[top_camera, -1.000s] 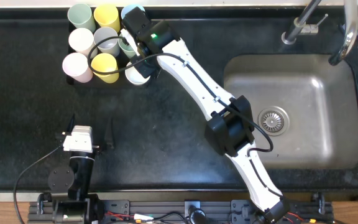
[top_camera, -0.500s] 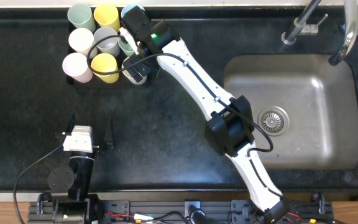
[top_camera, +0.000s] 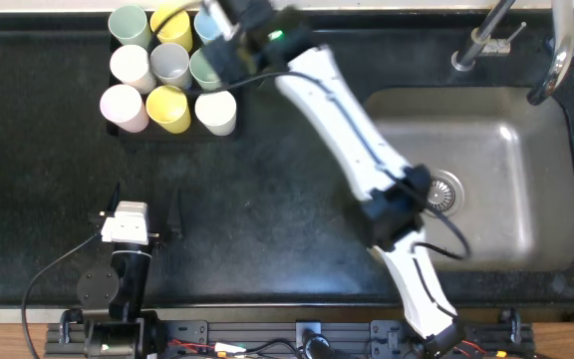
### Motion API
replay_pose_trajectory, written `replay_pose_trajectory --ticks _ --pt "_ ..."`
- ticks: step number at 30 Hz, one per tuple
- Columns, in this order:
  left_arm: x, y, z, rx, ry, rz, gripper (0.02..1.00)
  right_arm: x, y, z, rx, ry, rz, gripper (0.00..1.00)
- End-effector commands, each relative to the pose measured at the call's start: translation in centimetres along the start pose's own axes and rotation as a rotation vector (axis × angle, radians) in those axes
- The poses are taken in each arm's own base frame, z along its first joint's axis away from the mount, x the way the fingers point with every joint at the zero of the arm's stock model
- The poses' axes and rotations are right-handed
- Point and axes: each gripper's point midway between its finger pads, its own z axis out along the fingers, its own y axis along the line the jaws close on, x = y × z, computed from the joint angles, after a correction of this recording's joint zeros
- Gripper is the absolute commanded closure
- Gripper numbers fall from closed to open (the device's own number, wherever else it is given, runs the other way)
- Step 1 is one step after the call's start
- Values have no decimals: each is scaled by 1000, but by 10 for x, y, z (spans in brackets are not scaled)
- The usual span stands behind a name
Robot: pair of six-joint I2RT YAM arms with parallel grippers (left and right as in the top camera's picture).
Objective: Store Cups
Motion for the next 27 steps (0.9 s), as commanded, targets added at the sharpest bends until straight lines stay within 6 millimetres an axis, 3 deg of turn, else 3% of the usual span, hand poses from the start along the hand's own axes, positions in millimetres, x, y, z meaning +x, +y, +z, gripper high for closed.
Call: replay_pose_trajectory --ticks 1,6,9,11,14,17,20,23,27 --pt "0 2 -1 -11 -3 22 20 -37 -73 -151 96 -232 215 3" --pt "0 2 -1 -11 -3 22 20 6 -135 -209 212 -197 321 5" --pt "0 2 -1 -11 -3 22 20 60 -156 -225 288 -104 375 3" --pt "0 2 -1 -11 -3 22 20 105 -156 -226 318 -30 414 3" --pt "0 2 -1 -11 -3 22 20 170 -141 -212 316 32 470 5" --pt "0 2 -1 -11 -3 22 20 210 -131 -189 322 -29 484 5" --pt "0 2 -1 -11 -3 22 20 209 -154 -191 465 -317 491 5" --pt "0 2 -1 -11 -3 22 20 185 -191 -245 673 -819 575 3" --pt "0 2 -1 -11 -3 22 20 180 -191 -289 686 -1210 614 3"
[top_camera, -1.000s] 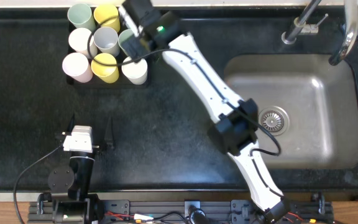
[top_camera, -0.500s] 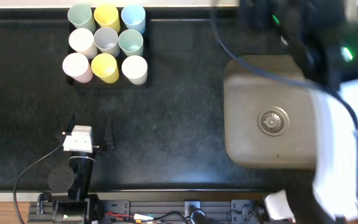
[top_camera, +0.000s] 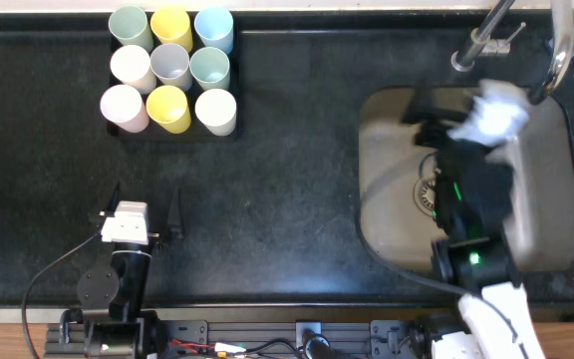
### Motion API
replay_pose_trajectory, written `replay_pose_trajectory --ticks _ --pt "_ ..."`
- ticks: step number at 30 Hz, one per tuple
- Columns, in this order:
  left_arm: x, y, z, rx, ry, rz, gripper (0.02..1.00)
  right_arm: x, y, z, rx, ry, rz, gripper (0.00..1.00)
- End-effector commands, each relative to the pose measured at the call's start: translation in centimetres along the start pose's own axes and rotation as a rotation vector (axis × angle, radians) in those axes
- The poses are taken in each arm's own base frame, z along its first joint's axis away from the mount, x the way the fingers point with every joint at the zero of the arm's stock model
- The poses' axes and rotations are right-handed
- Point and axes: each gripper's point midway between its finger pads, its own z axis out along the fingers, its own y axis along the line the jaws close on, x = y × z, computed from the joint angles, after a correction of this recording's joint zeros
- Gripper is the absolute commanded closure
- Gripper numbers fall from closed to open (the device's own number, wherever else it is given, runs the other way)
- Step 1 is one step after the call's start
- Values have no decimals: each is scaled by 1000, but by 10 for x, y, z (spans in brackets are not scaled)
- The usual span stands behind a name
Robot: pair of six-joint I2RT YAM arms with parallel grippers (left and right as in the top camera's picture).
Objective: Store Cups
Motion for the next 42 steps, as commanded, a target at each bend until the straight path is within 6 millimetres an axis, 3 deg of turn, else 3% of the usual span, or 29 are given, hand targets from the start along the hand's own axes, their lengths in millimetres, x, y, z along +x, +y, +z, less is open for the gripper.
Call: replay_pose_trajectory --ticks 1,4,12,15,21,27,42 --pt "0 2 -1 -11 -2 22 20 -26 -34 -27 113 -250 112 3" --pt "0 2 -1 -11 -2 21 20 -10 -46 -34 149 -262 120 3" --pt "0 2 -1 -11 -2 22 20 79 -69 -50 182 -94 38 3" --pt "0 2 -1 -11 -2 22 20 94 -79 -59 199 -79 26 3" --pt "0 2 -1 -11 -2 21 20 101 -104 -79 261 -80 10 5" --pt "0 2 -1 -11 -2 22 20 119 -113 -95 279 9 -30 5" --pt "0 2 -1 -11 -2 22 20 139 -127 -117 313 105 -74 3"
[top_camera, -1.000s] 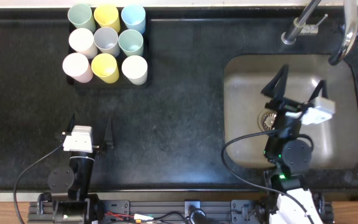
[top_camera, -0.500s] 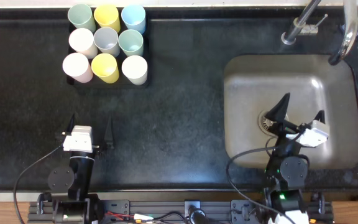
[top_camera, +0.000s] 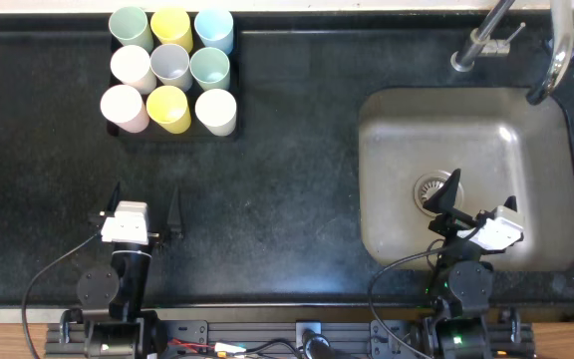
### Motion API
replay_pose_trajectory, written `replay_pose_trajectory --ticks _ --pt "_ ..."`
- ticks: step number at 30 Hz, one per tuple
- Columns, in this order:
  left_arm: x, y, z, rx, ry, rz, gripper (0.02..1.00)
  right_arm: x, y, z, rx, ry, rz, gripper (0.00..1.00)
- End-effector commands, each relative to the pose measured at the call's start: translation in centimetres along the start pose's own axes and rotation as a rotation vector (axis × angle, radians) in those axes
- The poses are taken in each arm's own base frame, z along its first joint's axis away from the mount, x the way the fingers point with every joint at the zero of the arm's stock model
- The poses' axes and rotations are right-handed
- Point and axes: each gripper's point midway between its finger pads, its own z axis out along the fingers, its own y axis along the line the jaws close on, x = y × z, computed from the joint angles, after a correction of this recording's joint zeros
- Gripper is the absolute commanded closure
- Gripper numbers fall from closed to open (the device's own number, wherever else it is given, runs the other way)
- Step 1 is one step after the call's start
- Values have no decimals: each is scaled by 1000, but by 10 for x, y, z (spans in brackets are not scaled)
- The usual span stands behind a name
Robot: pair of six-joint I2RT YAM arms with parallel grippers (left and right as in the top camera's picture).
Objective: Store Cups
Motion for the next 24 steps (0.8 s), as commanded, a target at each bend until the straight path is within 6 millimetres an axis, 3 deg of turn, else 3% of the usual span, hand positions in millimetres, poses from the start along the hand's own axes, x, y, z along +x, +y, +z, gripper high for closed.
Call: replay_pose_trajectory --ticks 1,8,24 --pt "0 2 -1 -11 -2 22 23 2 -10 -3 31 2 1 3" --pt "0 2 -1 -11 -2 22 20 -11 -27 -4 96 -54 26 3" --pt "0 2 -1 -11 -2 22 20 -11 -28 -4 99 -54 26 5"
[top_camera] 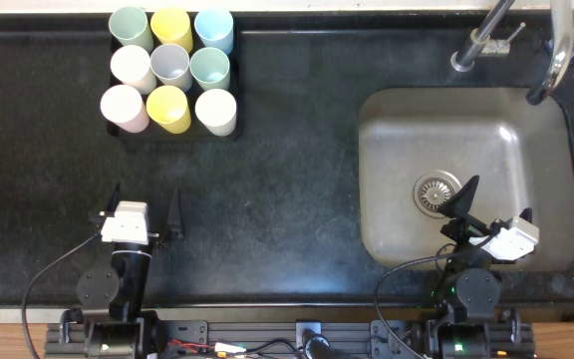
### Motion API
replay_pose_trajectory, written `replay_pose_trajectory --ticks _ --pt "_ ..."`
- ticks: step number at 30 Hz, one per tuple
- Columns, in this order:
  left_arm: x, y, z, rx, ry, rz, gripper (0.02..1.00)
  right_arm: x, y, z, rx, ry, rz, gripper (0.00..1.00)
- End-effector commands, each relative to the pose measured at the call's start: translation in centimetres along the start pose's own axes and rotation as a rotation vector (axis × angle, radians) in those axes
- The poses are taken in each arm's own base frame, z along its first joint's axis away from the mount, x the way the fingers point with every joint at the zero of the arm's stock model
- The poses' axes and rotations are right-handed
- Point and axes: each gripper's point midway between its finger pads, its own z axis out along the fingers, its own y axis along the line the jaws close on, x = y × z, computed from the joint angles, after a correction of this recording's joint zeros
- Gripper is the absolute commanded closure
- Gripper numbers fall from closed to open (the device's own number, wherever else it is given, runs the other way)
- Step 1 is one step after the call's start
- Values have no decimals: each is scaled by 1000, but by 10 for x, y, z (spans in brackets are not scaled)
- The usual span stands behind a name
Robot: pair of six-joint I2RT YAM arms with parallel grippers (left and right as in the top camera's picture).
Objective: Store Cups
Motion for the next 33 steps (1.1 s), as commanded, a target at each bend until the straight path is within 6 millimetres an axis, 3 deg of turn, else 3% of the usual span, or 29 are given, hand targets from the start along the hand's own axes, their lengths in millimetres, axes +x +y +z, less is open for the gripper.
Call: replay_pose_trajectory --ticks 1,6,12,19,33 --pt "0 2 -1 -11 -2 21 20 -1 -2 0 9 -10 8 3" --pt "0 2 -1 -11 -2 21 20 -1 -3 0 10 -9 9 3" --pt "0 2 -1 -11 -2 22 20 4 22 -2 -130 21 65 3" --pt "0 2 -1 -11 -2 21 20 25 91 -28 -562 151 52 3" --pt "0 2 -1 -11 -2 21 20 25 91 -29 -565 151 52 3"
